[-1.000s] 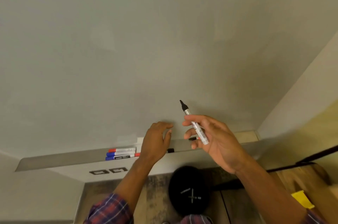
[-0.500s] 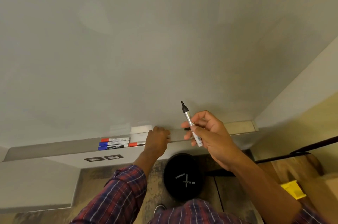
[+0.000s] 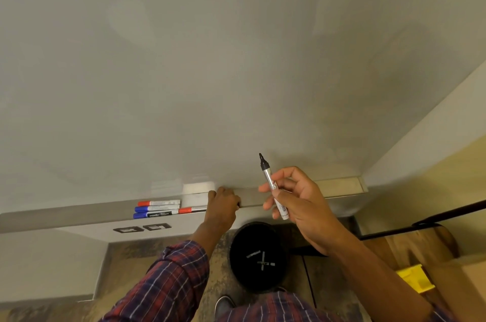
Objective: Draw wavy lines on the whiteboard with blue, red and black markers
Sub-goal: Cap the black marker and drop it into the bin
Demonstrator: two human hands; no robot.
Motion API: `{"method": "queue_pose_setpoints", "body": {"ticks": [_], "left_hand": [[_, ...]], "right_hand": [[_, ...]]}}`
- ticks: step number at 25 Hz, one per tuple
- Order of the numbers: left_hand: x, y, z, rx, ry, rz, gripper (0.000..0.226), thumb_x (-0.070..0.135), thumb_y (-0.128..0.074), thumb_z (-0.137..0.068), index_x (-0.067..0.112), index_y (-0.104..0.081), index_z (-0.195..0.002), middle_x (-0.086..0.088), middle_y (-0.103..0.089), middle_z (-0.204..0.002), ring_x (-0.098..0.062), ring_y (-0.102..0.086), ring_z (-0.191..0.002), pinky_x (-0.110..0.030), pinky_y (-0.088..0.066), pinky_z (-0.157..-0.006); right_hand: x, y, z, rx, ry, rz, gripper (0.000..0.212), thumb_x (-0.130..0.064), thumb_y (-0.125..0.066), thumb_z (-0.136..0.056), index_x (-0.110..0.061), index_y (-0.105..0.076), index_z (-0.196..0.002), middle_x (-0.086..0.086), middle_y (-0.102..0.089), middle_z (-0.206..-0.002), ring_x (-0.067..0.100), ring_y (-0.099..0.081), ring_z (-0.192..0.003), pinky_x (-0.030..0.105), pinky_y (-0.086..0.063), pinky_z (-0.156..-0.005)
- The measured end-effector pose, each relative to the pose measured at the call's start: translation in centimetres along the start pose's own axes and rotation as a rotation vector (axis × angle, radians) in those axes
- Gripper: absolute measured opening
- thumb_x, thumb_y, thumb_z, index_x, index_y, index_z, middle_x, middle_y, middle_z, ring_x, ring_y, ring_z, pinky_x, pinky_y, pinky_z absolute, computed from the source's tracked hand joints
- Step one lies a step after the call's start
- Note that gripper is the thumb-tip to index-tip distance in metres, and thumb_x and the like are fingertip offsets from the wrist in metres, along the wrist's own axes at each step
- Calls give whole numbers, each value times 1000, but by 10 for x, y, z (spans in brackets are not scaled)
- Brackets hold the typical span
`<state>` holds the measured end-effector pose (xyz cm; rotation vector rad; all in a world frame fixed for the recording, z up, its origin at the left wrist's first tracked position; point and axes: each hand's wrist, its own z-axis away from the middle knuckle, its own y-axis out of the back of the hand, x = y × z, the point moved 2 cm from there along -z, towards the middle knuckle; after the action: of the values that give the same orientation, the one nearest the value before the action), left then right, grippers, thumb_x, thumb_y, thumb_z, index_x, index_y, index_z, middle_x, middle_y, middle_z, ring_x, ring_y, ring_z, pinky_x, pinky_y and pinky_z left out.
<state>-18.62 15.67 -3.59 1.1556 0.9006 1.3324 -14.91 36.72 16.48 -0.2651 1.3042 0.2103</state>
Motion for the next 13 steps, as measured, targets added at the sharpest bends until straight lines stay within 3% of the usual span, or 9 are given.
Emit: {"method": "queue_pose_setpoints", "body": {"ticks": [3,5,7,10,13], "left_hand": [[4,11,-3,60,39,163,21,12,-60,-101,26,-75,-97,3,-66,-104,-24,-53,-113,-40,-38,-94],[10,25,-2,135,142,436,20,12,-59,-98,24,-71,-86,8,-67,-91,-24,-60,-101,-41,-43,-89],[16,44,5,200,251,777,17,13,-63,-100,26,-72,-93,12,-71,-94,-20,-67,-98,-41,-51,-92],[29,79,31,254,316,1284,11,12,-63,-104,19,-71,-108,1,-80,-102,-19,-75,-102,-39,-57,-94],[43,114,60,212,362,1778,25,14,-56,-109,16,-67,-131,-8,-81,-114,-24,-76,-111,-47,-56,-99]], "right_hand": [[-1,1,0,11,-3,15,18,1,-54,-103,-12,-57,-115,7,-77,-108,27,-72,-80,43,-58,-73],[-1,2,1,19,-1,15,15,2,-54,-103,-9,-56,-113,8,-77,-107,27,-72,-79,44,-57,-73],[-1,2,2,20,7,17,13,2,-54,-103,-8,-54,-112,8,-77,-106,27,-71,-78,43,-57,-71],[-2,-2,5,18,28,54,17,-1,-56,-103,-12,-54,-115,6,-77,-105,26,-71,-75,39,-56,-67],[0,-7,8,12,50,121,22,-7,-60,-102,-19,-58,-121,3,-77,-103,33,-71,-74,37,-57,-64]]}}
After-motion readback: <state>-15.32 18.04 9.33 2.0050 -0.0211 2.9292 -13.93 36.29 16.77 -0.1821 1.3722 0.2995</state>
